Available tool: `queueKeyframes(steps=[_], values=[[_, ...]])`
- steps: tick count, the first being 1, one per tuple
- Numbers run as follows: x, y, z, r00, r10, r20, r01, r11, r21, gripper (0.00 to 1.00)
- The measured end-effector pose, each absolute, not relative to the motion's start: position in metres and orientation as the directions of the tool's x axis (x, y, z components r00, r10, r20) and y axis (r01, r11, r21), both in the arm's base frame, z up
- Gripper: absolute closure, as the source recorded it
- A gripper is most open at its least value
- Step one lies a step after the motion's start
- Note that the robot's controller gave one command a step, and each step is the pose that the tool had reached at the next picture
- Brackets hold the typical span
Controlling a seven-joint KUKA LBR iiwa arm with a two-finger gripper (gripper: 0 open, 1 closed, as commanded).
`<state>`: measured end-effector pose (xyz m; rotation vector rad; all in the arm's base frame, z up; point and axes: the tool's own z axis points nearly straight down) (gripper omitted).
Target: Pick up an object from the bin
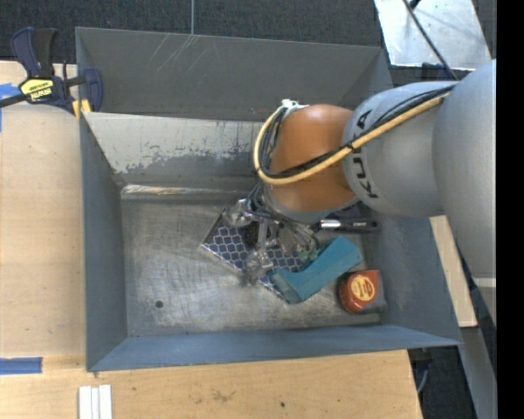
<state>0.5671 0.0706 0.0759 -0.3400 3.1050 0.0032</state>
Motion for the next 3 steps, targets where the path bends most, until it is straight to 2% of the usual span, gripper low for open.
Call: queueKeyframes(steps=[1, 2, 3], values=[[0.573, 0.072, 0.081, -0.976, -0.215, -0.043, -0.215, 0.977, 0.0, 1.0], [0.573, 0.072, 0.081, -0.976, -0.214, -0.042, -0.215, 0.977, 0.0, 1.0], [0.576, 0.069, 0.168, -0.985, -0.172, -0.001, -0.172, 0.985, 0.001, 0.0]])
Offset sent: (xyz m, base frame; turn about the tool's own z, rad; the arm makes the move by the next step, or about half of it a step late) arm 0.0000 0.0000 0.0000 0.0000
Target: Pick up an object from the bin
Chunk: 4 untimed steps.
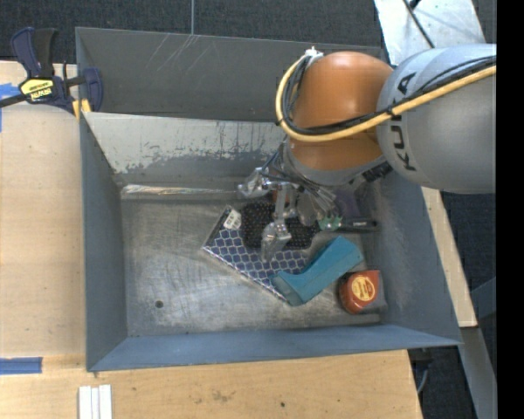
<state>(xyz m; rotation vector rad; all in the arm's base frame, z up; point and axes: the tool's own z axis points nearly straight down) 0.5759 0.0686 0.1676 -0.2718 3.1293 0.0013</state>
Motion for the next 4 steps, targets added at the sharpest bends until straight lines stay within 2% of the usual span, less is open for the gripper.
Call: queueKeyframes(steps=[1, 2, 3, 4], values=[[0.584, 0.068, 0.227, -0.99, -0.144, -0.001, -0.144, 0.99, 0.001, 0.0], [0.585, 0.065, 0.222, -0.993, -0.119, -0.022, -0.119, 0.993, 0.0, 0.0], [0.572, 0.046, 0.163, -0.997, -0.073, -0.008, -0.073, 0.997, 0.002, 0.0], [0.598, -0.004, 0.113, -0.998, -0.07, -0.007, -0.07, 0.998, 0.001, 0.0]])
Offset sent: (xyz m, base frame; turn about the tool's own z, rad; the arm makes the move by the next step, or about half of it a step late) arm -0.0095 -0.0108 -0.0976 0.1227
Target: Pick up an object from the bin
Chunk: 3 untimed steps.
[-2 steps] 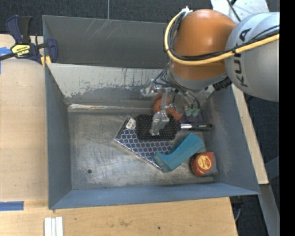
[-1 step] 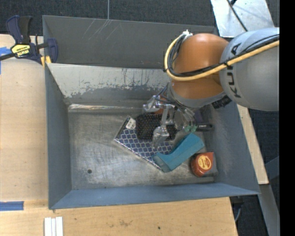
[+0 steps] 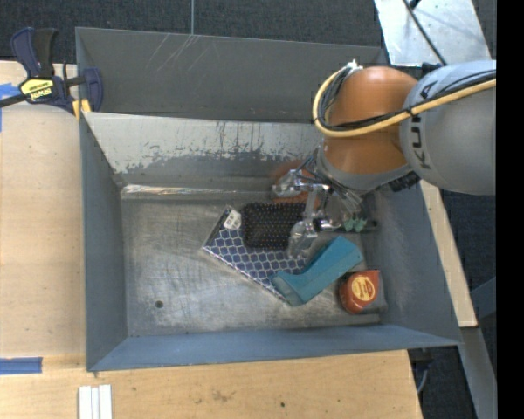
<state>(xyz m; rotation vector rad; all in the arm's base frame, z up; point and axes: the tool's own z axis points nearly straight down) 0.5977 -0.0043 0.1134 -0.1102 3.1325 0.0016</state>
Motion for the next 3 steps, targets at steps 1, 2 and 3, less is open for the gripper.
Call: queueKeyframes(steps=[1, 2, 3], values=[[0.621, -0.048, 0.081, -0.99, -0.143, 0.002, -0.143, 0.99, 0.017, 1.0], [0.621, -0.048, 0.081, -0.99, -0.143, 0.002, -0.143, 0.99, 0.017, 1.0], [0.611, -0.043, 0.22, -0.996, -0.093, -0.003, -0.093, 0.996, 0.0, 1.0]])
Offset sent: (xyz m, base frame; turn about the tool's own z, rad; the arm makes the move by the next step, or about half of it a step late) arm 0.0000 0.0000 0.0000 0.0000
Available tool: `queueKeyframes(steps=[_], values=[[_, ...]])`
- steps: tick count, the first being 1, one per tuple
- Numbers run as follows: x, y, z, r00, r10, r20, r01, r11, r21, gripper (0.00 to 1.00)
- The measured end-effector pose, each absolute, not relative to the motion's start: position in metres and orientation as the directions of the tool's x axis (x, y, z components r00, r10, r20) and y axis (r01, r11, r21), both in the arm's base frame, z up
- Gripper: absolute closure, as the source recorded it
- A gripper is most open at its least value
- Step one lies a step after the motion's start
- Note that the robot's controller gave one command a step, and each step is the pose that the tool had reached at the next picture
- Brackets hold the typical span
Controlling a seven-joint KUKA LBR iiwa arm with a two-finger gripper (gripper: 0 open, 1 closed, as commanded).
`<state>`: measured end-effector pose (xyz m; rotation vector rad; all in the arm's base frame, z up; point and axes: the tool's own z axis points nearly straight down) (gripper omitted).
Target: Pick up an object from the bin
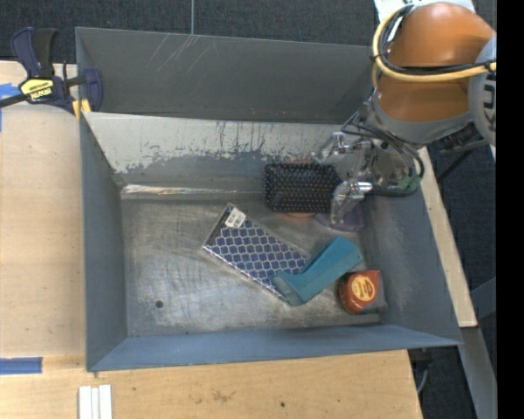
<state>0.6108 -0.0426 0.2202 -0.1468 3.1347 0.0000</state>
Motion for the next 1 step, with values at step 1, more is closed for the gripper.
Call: queueKeyframes(steps=[1], values=[[0.6105, -0.0426, 0.2197, -0.996, -0.093, -0.002, -0.093, 0.996, 0.0, 1.0]])
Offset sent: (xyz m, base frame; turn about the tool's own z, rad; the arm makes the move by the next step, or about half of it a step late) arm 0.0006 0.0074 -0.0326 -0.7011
